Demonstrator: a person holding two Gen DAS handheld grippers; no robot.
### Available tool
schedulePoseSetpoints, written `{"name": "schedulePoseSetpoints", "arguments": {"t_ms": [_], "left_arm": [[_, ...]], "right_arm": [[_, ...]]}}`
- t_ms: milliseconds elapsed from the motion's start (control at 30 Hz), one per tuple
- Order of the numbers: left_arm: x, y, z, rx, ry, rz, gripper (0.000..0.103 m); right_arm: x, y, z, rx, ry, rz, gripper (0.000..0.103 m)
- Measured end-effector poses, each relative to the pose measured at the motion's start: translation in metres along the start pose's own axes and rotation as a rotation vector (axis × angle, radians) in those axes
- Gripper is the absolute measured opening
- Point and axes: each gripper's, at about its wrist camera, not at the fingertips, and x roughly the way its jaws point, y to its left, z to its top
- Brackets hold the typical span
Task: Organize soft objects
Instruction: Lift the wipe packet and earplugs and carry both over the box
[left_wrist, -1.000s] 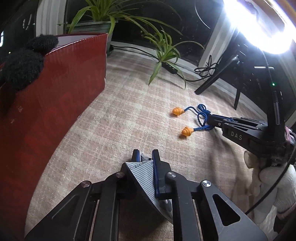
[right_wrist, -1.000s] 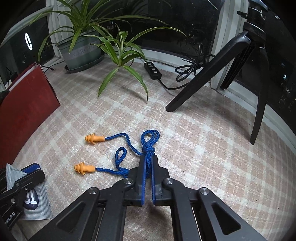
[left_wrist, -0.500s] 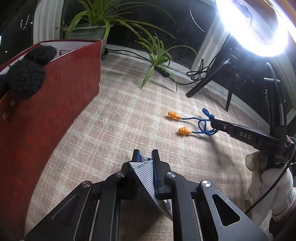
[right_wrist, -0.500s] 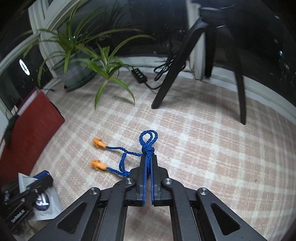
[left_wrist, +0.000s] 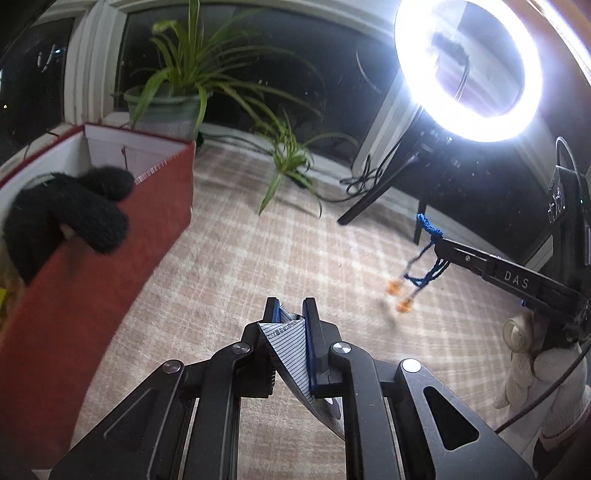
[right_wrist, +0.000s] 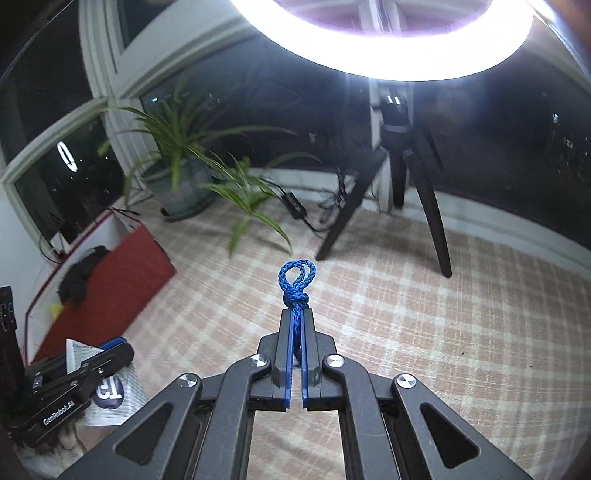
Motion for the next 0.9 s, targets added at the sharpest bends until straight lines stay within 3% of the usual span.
{"name": "schedulePoseSetpoints", "arguments": {"t_ms": [467, 900], "left_arm": [[-0.068, 0.022, 0.026, -0.033, -0.103, -0.01, 0.011], [-0.129, 0.089, 0.044, -0.117, -0.199, 0.109, 0.011]], "right_arm": [[-0.046, 0.083, 0.033, -0.126, -0.101, 0.106, 0.003], [-0.048, 0.188, 0.061, -0.286, -0.138, 0.249, 0.003]]}}
